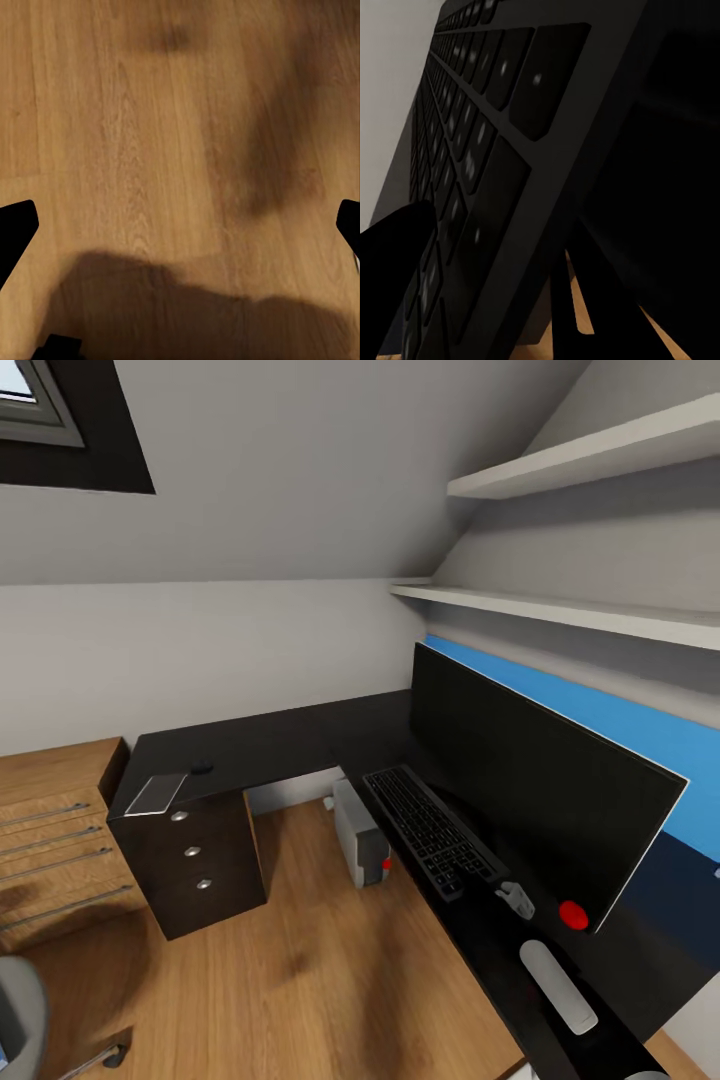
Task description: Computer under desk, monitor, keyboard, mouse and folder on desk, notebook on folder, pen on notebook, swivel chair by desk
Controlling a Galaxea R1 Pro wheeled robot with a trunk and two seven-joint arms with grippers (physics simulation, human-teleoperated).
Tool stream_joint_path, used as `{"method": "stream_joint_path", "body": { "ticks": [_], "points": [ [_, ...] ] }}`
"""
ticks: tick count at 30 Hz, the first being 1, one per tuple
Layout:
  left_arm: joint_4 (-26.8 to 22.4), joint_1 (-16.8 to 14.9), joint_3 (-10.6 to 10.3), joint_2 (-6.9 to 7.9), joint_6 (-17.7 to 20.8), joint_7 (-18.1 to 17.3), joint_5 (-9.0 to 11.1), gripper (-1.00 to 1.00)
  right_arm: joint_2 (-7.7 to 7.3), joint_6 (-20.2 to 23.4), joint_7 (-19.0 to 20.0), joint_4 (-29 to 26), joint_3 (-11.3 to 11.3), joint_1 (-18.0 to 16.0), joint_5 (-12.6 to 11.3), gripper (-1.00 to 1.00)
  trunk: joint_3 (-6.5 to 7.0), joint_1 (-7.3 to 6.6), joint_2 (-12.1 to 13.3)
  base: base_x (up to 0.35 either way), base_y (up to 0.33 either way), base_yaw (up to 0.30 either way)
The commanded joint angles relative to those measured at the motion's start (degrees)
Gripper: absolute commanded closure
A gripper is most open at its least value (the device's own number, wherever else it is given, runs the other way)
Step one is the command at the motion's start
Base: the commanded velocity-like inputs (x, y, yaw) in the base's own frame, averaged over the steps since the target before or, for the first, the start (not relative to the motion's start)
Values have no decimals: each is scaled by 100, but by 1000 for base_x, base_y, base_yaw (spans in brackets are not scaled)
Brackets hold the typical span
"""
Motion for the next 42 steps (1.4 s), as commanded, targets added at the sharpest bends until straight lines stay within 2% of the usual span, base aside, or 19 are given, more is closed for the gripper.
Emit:
{"method": "stream_joint_path", "body": {
  "ticks": [1,22,27,32,36,42],
  "points": [
    [12,-5,-30,-2,-15,-41,61,-100,-5,6,8,-1,10,-4,-44,100,-6,0,-4,5,-6,0],
    [12,-5,-34,-2,-20,-26,33,-100,8,4,8,121,10,-3,-44,100,-6,0,-4,-17,-45,0],
    [12,-5,-35,-10,-24,-23,27,-100,9,4,8,162,10,-5,-44,100,-96,110,-204,0,0,0],
    [12,-5,-35,-11,-24,-23,26,-100,9,4,8,166,8,-4,-44,100,-96,110,-204,0,0,0],
    [12,-5,-35,-11,-24,-23,26,-100,9,1,8,167,4,-3,-44,100,-168,198,-365,0,0,0],
    [12,-5,-29,-7,-23,-23,31,-100,9,-2,8,167,3,-3,-44,100,-168,198,-365,0,0,0]
  ]
}}
